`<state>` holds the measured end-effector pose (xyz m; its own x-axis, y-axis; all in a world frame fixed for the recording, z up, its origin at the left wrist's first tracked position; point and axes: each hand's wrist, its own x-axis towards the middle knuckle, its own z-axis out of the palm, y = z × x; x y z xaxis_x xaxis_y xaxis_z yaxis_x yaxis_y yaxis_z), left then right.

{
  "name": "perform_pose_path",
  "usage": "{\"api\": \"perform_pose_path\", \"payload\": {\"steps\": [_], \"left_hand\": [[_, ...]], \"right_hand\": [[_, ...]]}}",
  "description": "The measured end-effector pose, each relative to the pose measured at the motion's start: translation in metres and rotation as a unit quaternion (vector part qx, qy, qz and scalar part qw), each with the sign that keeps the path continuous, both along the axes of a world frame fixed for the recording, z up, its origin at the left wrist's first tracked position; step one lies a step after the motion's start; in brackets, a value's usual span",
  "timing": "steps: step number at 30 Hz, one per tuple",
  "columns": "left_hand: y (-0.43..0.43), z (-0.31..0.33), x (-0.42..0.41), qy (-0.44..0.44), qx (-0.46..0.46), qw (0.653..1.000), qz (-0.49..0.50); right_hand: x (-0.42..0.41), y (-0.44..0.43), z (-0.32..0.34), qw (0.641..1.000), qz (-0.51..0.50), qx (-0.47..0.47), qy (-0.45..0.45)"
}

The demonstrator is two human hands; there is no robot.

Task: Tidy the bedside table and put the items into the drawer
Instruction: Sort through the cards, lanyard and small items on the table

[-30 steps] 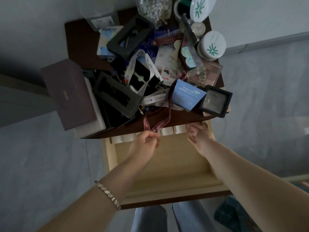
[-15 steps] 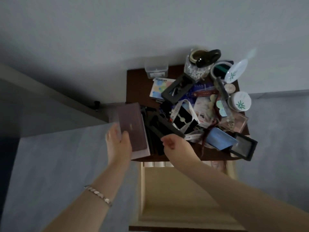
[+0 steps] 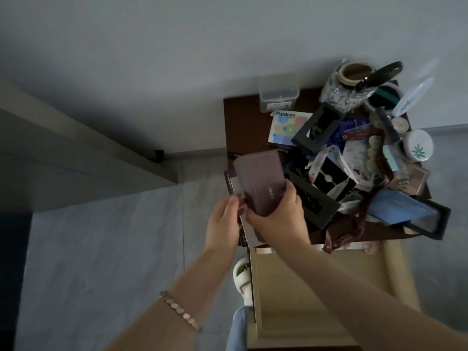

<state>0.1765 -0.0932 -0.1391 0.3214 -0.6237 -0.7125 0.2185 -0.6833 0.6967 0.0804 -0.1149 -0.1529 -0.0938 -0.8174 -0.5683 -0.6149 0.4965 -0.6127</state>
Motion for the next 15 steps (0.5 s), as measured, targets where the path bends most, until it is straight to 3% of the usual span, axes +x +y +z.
{"api": "perform_pose_path", "payload": {"steps": [3,5,10,12,15], "left_hand": [[-0.003,0.006,0.001,0.127,0.0,0.992,0.012],[-0.003,0.008,-0.007,0.231,0.008,0.973,0.017],[0.003,0.01,-0.03,0.285,0.012,0.957,0.056],[0.004,0.009,-0.03,0.297,0.025,0.947,0.117],[0.007,0.011,-0.021,0.303,0.013,0.938,0.169]], "right_hand": [[-0.017,0.003,0.027,0.991,-0.005,0.019,-0.133],[-0.027,0.008,0.04,0.986,0.006,0.029,-0.163],[-0.052,0.024,0.049,0.986,-0.018,0.016,-0.166],[-0.063,0.028,0.05,0.963,-0.087,0.051,-0.249],[-0.082,0.026,0.044,0.892,-0.215,0.128,-0.377]]}}
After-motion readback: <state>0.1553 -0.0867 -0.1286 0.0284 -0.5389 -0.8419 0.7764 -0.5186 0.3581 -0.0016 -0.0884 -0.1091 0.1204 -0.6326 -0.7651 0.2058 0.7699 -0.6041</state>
